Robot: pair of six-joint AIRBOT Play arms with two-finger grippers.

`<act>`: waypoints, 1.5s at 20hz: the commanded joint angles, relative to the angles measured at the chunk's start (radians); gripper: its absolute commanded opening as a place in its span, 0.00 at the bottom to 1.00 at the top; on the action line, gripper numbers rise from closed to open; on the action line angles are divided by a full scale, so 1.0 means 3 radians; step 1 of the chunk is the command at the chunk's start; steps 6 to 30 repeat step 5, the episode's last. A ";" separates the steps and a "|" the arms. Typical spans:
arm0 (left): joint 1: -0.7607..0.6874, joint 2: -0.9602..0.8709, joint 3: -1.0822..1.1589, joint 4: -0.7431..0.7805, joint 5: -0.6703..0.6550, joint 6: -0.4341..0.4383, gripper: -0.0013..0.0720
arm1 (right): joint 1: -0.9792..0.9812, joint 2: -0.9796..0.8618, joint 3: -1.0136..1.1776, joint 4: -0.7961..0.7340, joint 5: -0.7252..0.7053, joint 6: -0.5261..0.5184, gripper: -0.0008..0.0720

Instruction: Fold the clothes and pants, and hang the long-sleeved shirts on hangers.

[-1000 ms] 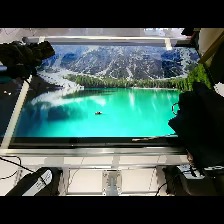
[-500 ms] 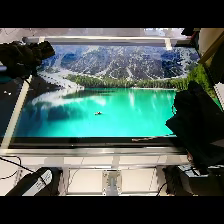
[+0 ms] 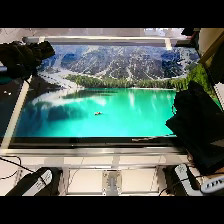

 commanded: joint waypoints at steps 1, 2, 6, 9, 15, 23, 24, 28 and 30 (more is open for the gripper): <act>0.0003 -0.0001 0.0001 0.0000 -0.0008 0.0000 0.98 | 0.0870 0.0053 0.0022 -0.0477 0.0131 -0.0084 0.56; 0.0003 -0.0001 0.0001 0.0000 -0.0008 0.0000 0.98 | 0.1048 0.0053 0.0022 -0.0651 0.0217 -0.0084 0.56; 0.0003 -0.0001 0.0001 0.0000 -0.0008 0.0000 0.98 | 0.1358 0.0053 0.0022 -0.0980 0.0437 -0.0084 0.56; 0.0003 -0.0001 0.0001 0.0000 -0.0008 0.0000 0.98 | 0.1358 0.0053 0.0022 -0.0980 0.0437 -0.0084 0.56; 0.0003 -0.0001 0.0001 0.0000 -0.0008 0.0000 0.98 | 0.1358 0.0053 0.0022 -0.0980 0.0437 -0.0084 0.56; 0.0003 -0.0001 0.0001 0.0000 -0.0008 0.0000 0.98 | 0.1358 0.0053 0.0022 -0.0980 0.0437 -0.0084 0.56; 0.0003 -0.0001 0.0001 0.0000 -0.0008 0.0000 0.98 | 0.1358 0.0053 0.0022 -0.0980 0.0437 -0.0084 0.56; 0.0003 -0.0001 0.0001 0.0000 -0.0008 0.0000 0.98 | 0.1358 0.0053 0.0022 -0.0980 0.0437 -0.0084 0.56; 0.0003 -0.0001 0.0001 0.0000 -0.0008 0.0000 0.98 | 0.1358 0.0053 0.0022 -0.0980 0.0437 -0.0084 0.56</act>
